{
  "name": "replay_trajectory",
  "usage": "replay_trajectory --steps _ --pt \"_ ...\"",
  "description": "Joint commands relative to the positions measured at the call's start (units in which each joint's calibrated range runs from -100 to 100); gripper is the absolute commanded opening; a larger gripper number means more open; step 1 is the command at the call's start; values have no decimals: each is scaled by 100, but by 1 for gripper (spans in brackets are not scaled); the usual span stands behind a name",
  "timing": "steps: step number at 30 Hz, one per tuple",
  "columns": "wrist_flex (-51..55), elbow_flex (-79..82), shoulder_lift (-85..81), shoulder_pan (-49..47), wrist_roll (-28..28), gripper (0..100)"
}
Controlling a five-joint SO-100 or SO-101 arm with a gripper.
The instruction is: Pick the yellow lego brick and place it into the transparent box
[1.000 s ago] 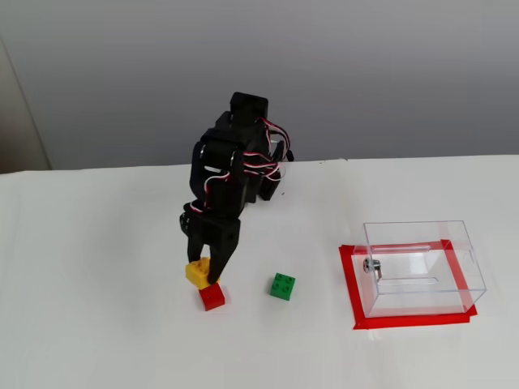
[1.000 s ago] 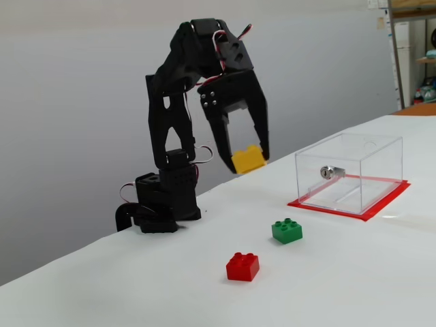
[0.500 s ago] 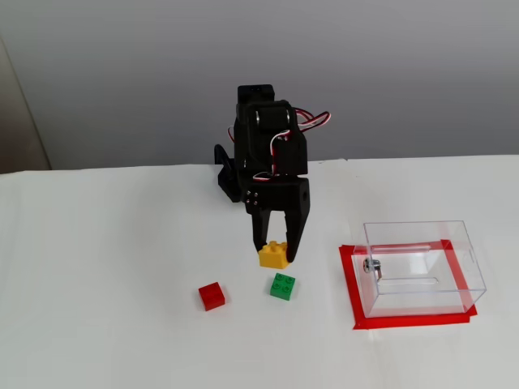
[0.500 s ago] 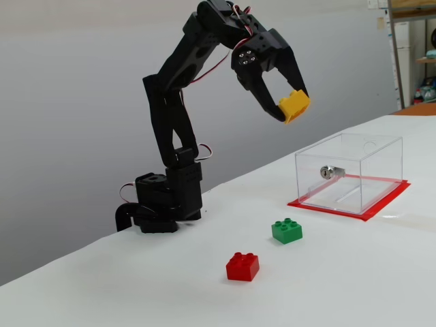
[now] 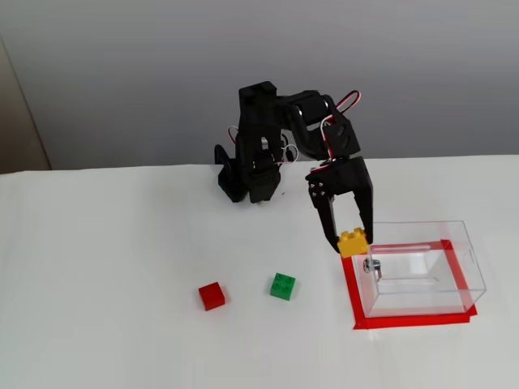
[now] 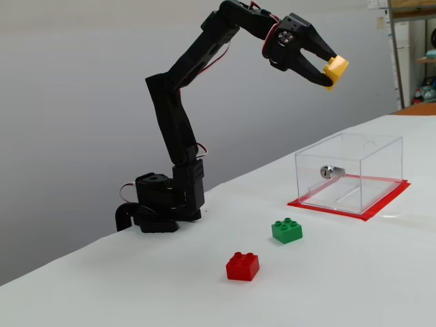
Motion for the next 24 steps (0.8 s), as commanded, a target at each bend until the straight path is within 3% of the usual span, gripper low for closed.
replay_trajectory --steps 1,18,24 --pt "-107 -141 -131 -557 20 7" --pt "-142 -141 505 -2427 307 7" --pt "-716 -141 963 -2871 307 7"
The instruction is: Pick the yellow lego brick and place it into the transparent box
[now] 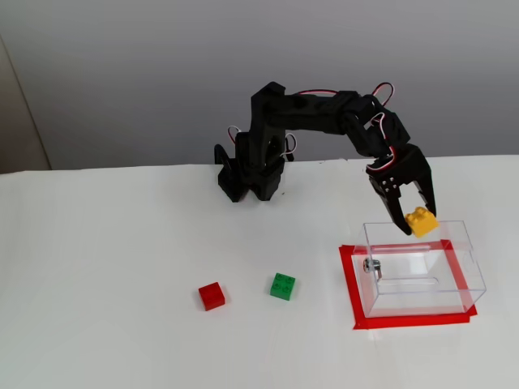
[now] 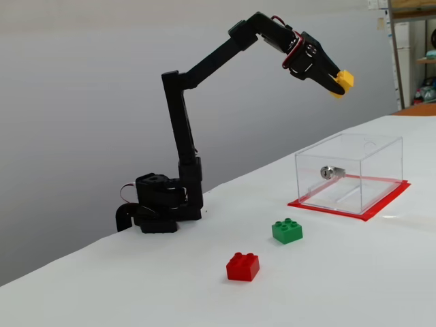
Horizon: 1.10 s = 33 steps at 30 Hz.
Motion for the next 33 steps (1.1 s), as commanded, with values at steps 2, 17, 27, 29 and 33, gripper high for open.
replay_trajectory --steps 2,17,27,29,33 --pt "-428 -141 228 -236 24 7" --pt "-549 -151 635 -399 3 7" --pt "-549 -141 618 -376 13 22" --pt "-549 -141 618 -369 13 25" --pt "-549 -141 635 -369 13 25"
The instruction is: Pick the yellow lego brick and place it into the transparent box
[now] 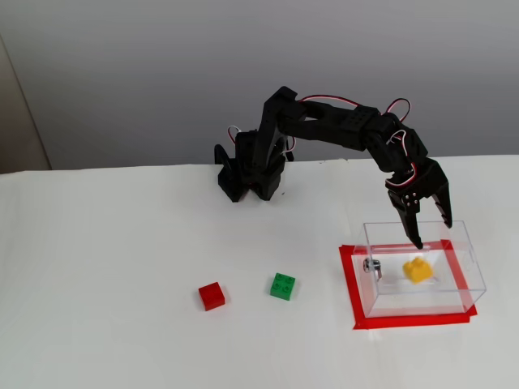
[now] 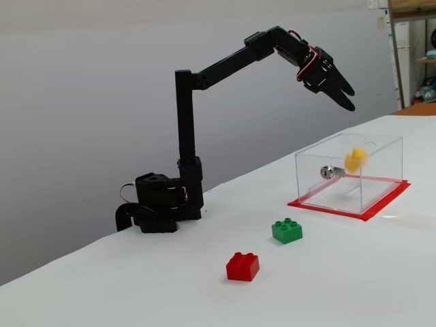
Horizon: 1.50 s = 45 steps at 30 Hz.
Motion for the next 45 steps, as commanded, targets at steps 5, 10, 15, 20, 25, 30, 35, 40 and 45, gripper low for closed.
replay_trajectory --steps 5,10,15,20,25,30,35,40,45 --pt "-52 -141 -58 37 13 25" --pt "-52 -141 -66 44 13 25" --pt "-52 -141 -50 81 13 25" --pt "-52 -141 -58 96 13 25" --pt "-35 -132 -66 222 19 25" --pt "43 -132 -151 614 123 25" --pt "43 30 -533 1116 374 14" --pt "43 736 -1187 1789 478 6" --pt "43 1504 -1916 2543 708 5"
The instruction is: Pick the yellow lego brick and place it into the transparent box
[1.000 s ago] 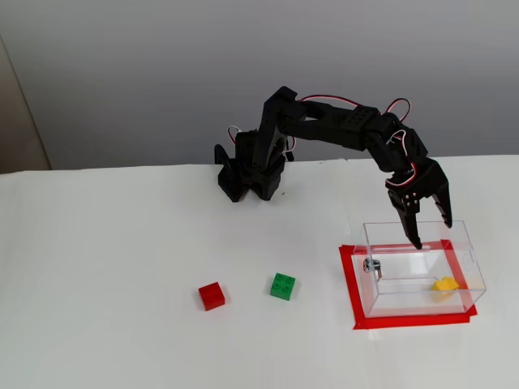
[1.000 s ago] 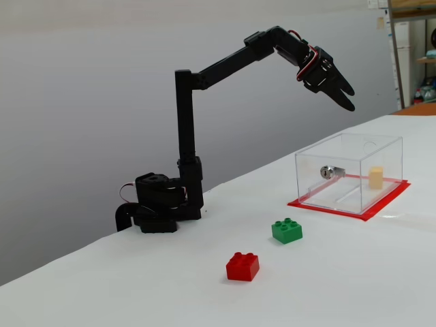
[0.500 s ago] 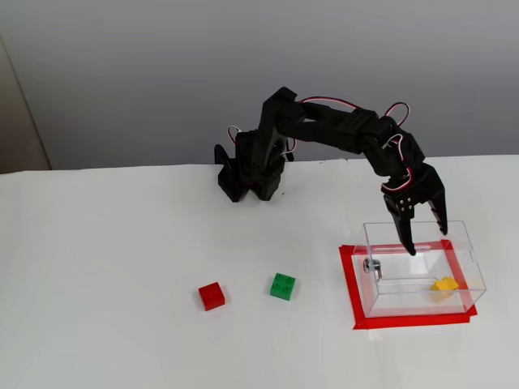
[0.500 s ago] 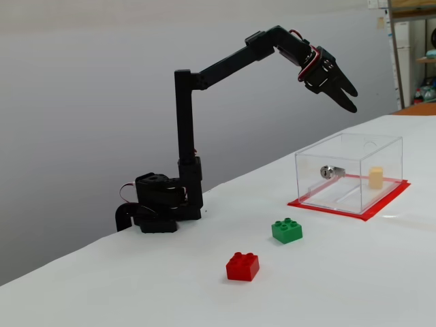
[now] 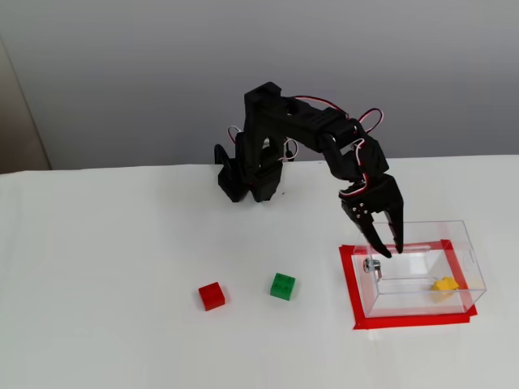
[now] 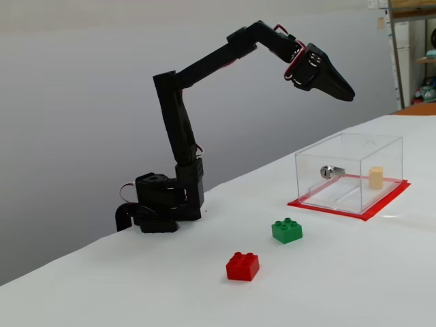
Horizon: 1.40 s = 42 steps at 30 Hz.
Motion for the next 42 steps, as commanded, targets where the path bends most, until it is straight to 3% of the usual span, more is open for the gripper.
replay_trajectory --steps 1,9,20,42 --pt "18 369 -691 498 164 5" --pt "18 1237 -1514 1858 676 5" --pt "18 1942 -1861 3211 895 1" --pt "-61 5405 -4339 3655 895 1"
